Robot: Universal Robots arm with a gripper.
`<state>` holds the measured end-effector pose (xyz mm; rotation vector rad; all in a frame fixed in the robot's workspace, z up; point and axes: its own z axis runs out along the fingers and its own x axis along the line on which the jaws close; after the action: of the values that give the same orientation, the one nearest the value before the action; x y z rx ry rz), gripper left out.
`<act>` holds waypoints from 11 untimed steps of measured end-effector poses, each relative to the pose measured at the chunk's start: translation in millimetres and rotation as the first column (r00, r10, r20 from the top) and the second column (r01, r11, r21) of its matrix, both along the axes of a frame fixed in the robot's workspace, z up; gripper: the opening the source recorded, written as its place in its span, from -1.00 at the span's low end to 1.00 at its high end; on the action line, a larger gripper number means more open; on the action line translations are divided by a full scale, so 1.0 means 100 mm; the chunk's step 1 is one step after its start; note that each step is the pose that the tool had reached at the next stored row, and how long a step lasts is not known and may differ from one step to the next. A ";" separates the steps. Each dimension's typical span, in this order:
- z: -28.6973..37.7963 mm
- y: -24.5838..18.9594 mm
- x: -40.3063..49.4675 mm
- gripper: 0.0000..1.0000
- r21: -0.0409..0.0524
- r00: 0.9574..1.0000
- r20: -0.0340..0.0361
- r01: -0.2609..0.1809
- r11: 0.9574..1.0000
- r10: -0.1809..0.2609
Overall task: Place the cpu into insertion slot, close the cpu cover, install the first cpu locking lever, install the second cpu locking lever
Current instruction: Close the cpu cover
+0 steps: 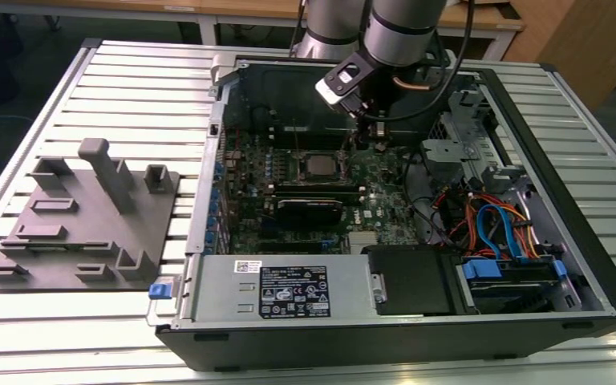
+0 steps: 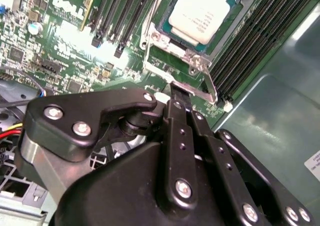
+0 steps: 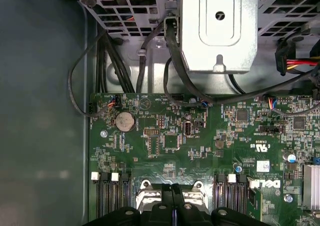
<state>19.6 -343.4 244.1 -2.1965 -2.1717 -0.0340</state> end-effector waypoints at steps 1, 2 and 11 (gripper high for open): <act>0.000 0.000 -0.003 -0.80 0.000 1.000 0.000 0.000 1.000 0.000; 0.000 0.000 -0.006 -0.80 0.000 1.000 0.000 0.000 1.000 0.000; -0.001 0.000 -0.081 -0.80 0.000 1.000 0.000 0.000 1.000 0.000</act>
<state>11.5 -343.4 244.0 -2.1964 -2.1719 -0.0339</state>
